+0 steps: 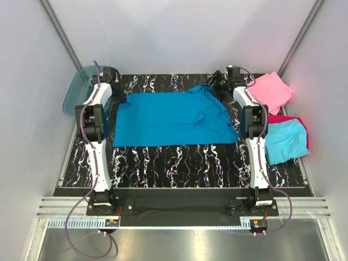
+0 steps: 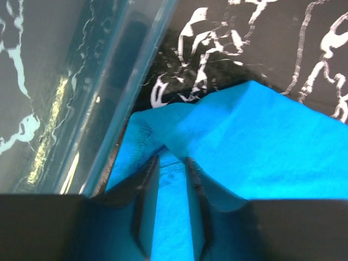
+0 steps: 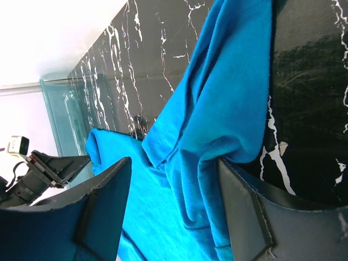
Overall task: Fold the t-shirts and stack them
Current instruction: Fold the tshirt
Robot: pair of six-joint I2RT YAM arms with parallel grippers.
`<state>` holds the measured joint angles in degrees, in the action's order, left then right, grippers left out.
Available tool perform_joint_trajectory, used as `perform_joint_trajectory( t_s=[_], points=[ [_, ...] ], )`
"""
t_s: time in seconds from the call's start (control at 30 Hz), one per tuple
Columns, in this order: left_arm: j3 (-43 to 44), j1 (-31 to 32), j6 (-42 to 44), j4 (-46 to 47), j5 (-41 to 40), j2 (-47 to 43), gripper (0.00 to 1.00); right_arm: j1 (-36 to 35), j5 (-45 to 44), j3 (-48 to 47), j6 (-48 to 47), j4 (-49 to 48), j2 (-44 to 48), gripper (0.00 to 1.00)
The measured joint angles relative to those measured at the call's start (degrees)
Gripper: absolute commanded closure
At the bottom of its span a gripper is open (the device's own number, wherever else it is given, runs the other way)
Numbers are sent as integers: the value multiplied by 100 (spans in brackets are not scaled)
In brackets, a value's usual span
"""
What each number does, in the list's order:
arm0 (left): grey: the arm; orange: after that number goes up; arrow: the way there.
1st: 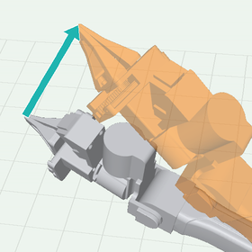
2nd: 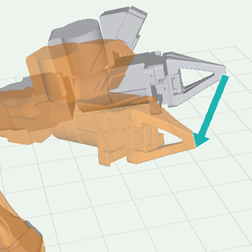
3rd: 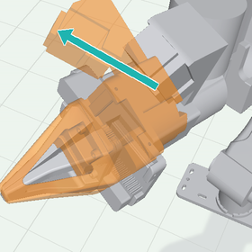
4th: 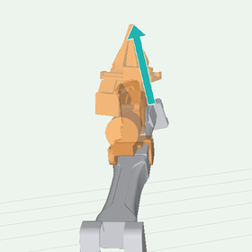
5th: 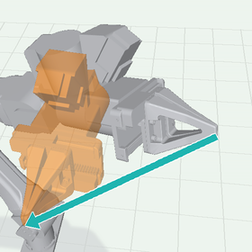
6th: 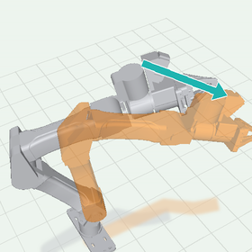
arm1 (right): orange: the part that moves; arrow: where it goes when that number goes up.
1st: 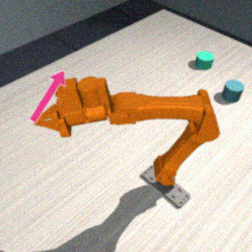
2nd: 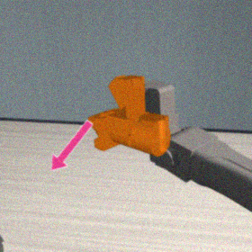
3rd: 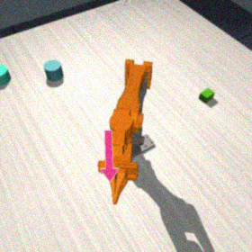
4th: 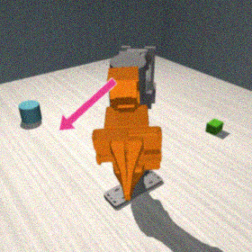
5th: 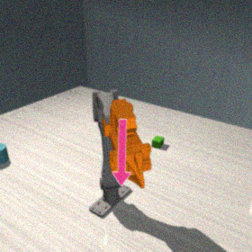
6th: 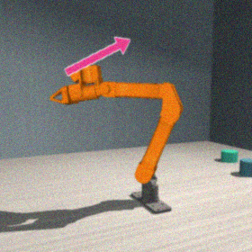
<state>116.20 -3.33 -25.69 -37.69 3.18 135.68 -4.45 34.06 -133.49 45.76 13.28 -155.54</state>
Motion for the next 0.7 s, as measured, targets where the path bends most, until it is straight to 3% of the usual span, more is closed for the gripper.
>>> perform_joint_trajectory(
  t_s=[0.07, 0.1, 0.33, 0.47, 0.57, 0.7],
  points=[
    [-7, 0, 44, -15, -42, 55, 98, 0, -13, 0, -37, 0, 0, 30],
    [-9, 0, 15, -15, -46, 63, 100, 0, -15, 2, -57, 2, 0, 30],
    [-11, 9, 42, -15, -109, 131, 99, 59, -94, 52, -96, -39, 2, 29],
    [-11, 22, 59, -13, -127, 131, 61, 136, -190, 59, -96, -79, 22, 26],
    [-13, 118, 44, 15, -122, 120, 52, 234, -229, 107, -96, -125, 46, 25],
    [-76, 179, 24, 33, -125, 94, 48, 339, -319, 164, -103, -142, 90, 25]
  ],
)
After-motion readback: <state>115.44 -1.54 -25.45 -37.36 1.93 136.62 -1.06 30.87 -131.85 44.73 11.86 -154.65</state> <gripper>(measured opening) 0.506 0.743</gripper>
